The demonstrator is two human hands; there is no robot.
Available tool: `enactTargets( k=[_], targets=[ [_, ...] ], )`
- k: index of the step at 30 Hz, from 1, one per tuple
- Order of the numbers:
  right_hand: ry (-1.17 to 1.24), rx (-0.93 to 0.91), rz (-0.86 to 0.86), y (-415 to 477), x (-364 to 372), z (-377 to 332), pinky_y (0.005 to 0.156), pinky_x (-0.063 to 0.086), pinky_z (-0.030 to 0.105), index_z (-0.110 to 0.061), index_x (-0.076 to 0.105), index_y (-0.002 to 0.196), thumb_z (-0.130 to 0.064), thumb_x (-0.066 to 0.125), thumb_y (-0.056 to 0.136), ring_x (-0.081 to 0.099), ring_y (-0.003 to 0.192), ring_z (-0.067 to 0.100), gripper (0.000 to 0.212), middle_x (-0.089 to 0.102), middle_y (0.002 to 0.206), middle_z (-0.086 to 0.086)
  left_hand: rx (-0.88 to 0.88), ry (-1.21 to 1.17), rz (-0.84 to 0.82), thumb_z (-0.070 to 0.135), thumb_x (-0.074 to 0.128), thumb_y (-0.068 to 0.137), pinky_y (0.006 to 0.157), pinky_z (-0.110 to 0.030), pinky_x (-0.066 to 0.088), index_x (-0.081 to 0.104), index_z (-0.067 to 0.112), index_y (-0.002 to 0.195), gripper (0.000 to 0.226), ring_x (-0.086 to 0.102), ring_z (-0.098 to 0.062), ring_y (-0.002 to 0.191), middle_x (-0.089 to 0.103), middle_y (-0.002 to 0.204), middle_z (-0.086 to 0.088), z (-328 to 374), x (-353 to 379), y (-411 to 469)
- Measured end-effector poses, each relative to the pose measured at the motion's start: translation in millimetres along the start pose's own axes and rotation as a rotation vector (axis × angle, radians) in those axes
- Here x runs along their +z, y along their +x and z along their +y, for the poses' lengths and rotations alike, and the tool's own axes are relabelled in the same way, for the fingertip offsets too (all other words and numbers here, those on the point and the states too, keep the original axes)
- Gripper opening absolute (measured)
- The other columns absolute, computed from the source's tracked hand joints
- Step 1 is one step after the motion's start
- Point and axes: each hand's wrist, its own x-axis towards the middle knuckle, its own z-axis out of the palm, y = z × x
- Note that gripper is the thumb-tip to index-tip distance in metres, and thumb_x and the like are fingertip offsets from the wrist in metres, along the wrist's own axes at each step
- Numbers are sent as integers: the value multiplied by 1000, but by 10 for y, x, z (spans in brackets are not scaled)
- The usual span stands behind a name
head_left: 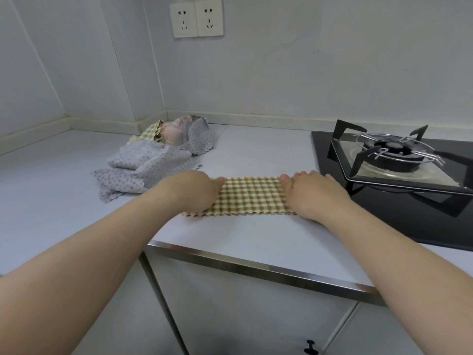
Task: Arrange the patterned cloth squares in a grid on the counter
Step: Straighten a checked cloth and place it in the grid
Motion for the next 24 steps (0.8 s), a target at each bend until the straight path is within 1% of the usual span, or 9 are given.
enactTargets(
  k=[2,3,5,7,11,14,18,21,24],
  targets=[
    [57,6,77,-33,-27,15,119,24,49,-22,42,149,-31,18,110,38,140,33,48,50,146,13,8,44,149,31,20,111,77,-41,53,56,14,119,40,59,-26,86,54,87,-4,-92,-4,16],
    [112,-3,119,-37,-35,36,116,29,47,-18,53,136,-35,19,110,43,134,33,46,56,137,14,-2,53,215,30,25,111,79,-40,53,56,15,101,36,59,-25,86,56,86,-2,-144,30,26],
    [191,-38,158,-16,-24,78,105,38,45,-16,56,106,-40,26,108,51,119,32,39,62,120,12,-5,22,319,29,37,109,77,-37,52,60,14,87,35,59,-21,83,66,91,-3,-239,135,86],
    [180,-57,142,18,-4,109,100,40,43,-17,56,100,-42,33,106,53,109,28,34,63,112,9,8,-90,396,31,48,104,76,-38,53,66,17,88,28,60,-20,85,69,92,-1,-318,208,137],
    [266,-49,187,14,-36,122,99,39,40,-21,55,120,-40,51,99,53,102,21,28,60,110,-1,0,-275,408,28,57,99,81,-41,52,59,22,92,10,58,-21,92,63,95,1,-309,168,113],
    [370,-85,230,-3,-52,155,84,38,36,-26,51,105,-30,60,92,53,87,17,16,59,92,-9,14,-383,388,28,55,102,76,-38,51,52,21,97,8,58,-18,85,61,91,3,-275,129,91],
    [546,-164,215,-8,-61,228,60,41,32,-36,43,99,-23,68,86,56,72,19,31,62,82,-2,38,-561,420,26,59,100,59,-26,40,51,21,104,11,52,-9,75,57,88,3,-248,37,31],
    [662,-208,240,-18,-71,254,47,39,19,-36,48,111,-33,70,92,49,60,19,29,55,73,3,-1,-689,406,24,65,97,61,-24,39,52,21,105,15,49,-9,76,53,91,3,-254,-12,13],
    [693,-229,266,-7,-63,257,50,40,18,-39,53,116,-36,62,99,53,62,22,19,63,82,18,-59,-846,392,16,66,95,62,-30,41,53,22,100,15,48,-17,74,50,86,0,-268,-21,30]
  ],
)
